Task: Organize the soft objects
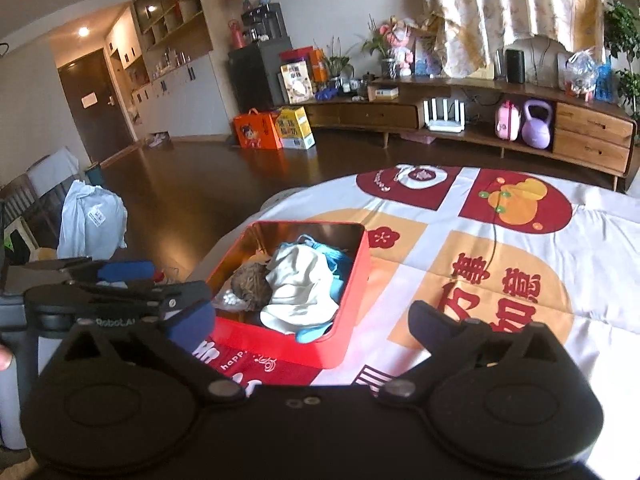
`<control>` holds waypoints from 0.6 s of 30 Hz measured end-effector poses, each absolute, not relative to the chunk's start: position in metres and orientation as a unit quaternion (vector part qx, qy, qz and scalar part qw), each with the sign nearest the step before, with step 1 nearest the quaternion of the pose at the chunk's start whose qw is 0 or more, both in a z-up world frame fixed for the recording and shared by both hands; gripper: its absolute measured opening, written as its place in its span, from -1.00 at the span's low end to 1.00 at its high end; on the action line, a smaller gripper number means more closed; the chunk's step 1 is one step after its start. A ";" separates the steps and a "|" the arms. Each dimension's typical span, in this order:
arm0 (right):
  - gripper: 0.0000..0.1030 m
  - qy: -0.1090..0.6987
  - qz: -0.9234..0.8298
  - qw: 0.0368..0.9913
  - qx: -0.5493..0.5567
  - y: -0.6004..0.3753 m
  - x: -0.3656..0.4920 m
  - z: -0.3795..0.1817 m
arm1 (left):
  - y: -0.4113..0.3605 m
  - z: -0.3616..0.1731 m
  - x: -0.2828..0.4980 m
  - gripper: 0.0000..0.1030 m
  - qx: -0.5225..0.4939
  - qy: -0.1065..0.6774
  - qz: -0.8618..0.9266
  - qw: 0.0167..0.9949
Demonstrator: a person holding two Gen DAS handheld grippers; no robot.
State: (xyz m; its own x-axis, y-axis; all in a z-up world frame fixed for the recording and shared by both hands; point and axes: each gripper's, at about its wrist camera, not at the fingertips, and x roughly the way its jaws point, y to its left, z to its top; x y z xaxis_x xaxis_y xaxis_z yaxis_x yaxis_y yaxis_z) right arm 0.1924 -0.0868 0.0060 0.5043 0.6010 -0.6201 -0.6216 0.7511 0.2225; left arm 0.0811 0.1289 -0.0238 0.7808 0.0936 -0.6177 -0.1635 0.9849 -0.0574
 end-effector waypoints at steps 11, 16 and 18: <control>1.00 0.336 0.356 0.872 -0.007 -0.102 0.175 0.011 | 0.109 -0.016 0.061 0.99 -0.054 0.308 0.067 0.948; 1.00 0.338 0.355 0.871 -0.003 -0.108 0.172 0.009 | 0.106 -0.017 0.056 0.99 -0.062 0.308 0.074 0.946; 1.00 0.339 0.353 0.872 -0.002 -0.111 0.171 0.008 | 0.106 -0.018 0.056 0.99 -0.062 0.310 0.077 0.946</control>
State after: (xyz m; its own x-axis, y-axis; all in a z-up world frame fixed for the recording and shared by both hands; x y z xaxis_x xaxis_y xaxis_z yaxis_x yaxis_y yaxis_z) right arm 0.1712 -0.1110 0.0075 0.5205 0.6147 -0.5927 -0.6169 0.7506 0.2367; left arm 0.0559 0.1056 -0.0179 0.7960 0.1070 -0.5958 -0.1845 0.9803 -0.0704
